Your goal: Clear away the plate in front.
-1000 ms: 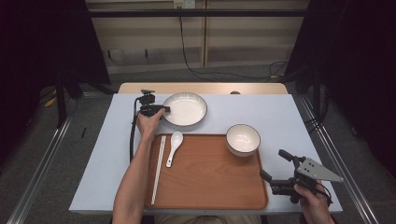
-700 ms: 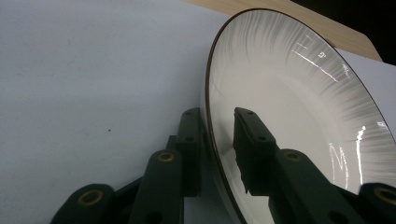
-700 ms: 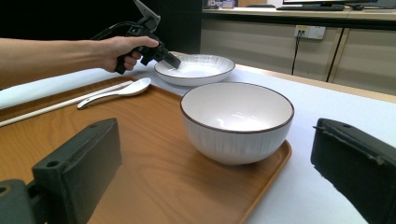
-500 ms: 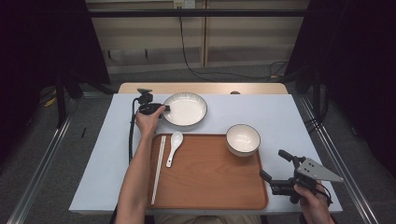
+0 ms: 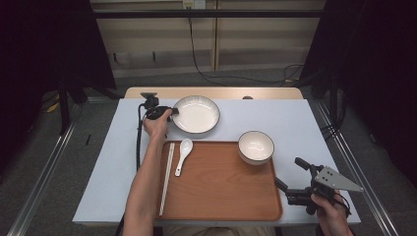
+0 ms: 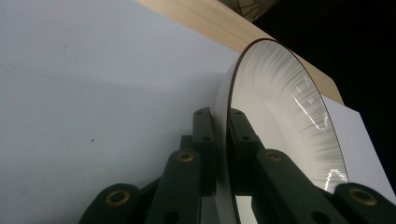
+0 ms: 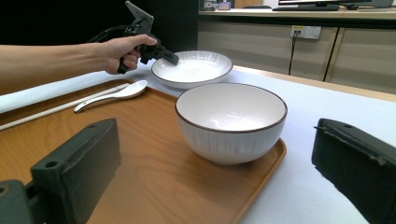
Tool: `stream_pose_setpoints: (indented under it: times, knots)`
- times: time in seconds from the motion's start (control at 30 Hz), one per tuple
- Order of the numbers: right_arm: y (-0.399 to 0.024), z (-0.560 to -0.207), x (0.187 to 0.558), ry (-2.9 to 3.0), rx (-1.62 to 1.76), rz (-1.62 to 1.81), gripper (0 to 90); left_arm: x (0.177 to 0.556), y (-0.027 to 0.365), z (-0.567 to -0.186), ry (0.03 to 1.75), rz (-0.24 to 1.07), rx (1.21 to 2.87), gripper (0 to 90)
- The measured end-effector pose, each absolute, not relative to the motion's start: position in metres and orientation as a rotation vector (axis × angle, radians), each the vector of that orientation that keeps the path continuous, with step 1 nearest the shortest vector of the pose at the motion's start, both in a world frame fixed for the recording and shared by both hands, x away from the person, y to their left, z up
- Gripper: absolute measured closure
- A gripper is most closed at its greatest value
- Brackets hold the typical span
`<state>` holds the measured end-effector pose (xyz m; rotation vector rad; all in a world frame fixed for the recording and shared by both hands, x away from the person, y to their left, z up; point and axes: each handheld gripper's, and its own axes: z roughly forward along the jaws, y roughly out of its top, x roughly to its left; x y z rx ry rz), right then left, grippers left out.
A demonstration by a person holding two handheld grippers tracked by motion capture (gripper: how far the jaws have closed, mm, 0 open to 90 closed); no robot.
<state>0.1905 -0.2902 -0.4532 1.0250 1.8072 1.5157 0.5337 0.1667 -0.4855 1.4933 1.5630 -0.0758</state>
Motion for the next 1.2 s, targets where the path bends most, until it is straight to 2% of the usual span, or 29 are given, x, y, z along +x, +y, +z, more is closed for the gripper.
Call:
stream_pose_setpoints:
  times: [0.13,0.73,1.2]
  knots:
    - [-0.29,-0.453,0.191,1.81,1.016,1.52,1.2,0.532,0.164,-0.48,1.543,-0.029,1.515,84.1]
    - [-0.29,-0.453,0.19,1.808,1.032,1.523,1.2,0.531,0.165,-0.466,1.517,-0.029,1.522,82.3]
    - [-0.29,-0.453,0.191,1.799,1.03,1.524,1.2,0.522,0.163,-0.446,1.412,-0.028,1.561,82.4]
